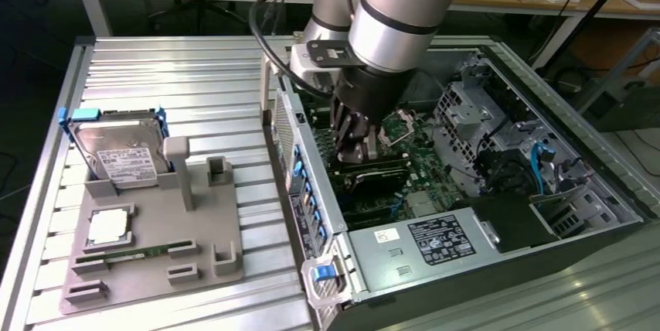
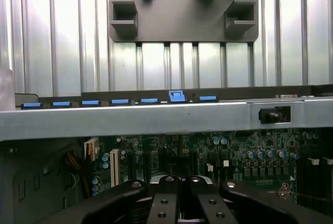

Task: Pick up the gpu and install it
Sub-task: 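Press down on the gpu until it lock into place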

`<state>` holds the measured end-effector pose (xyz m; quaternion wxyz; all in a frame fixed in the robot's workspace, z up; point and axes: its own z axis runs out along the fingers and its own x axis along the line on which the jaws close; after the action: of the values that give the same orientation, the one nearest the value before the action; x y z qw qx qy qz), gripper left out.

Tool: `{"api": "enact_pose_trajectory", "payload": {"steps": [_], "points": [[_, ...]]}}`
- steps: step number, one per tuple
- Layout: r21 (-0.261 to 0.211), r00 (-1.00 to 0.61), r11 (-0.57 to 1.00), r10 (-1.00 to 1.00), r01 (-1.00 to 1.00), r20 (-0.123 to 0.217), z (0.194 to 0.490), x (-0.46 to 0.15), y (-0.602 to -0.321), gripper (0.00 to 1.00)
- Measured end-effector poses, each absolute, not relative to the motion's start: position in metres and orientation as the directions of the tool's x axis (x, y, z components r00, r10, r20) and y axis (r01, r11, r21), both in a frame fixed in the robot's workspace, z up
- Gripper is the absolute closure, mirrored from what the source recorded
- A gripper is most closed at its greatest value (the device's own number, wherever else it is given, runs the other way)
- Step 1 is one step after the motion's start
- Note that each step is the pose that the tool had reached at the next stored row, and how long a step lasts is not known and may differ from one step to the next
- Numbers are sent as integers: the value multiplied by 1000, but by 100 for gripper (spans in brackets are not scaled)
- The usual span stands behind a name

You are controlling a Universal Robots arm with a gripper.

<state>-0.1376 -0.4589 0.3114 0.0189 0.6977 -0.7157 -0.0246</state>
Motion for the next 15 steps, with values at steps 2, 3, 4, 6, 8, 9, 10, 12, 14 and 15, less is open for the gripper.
{"api": "enact_pose_trajectory", "payload": {"steps": [2, 3, 4, 6, 8, 9, 10, 12, 14, 15], "points": [[61, -26, 25, -1000, -998, -7, 311, -140, -459, 89], [62, -26, 25, -1000, -998, -8, 310, -142, -459, 89], [62, -26, 25, -1000, -998, -8, 308, -143, -459, 89], [62, -26, 25, -1000, -998, -9, 306, -145, -458, 89], [62, -26, 25, -1000, -998, -9, 306, -146, -458, 89], [62, -26, 25, -1000, -998, -10, 306, -146, -458, 89], [62, -26, 25, -1000, -998, -10, 305, -147, -458, 89], [64, -26, 25, -1000, -998, -12, 305, -148, -458, 89], [66, -26, 25, -1000, -997, -13, 305, -149, -458, 89], [67, -26, 25, -1000, -997, -13, 305, -149, -458, 89]]}}
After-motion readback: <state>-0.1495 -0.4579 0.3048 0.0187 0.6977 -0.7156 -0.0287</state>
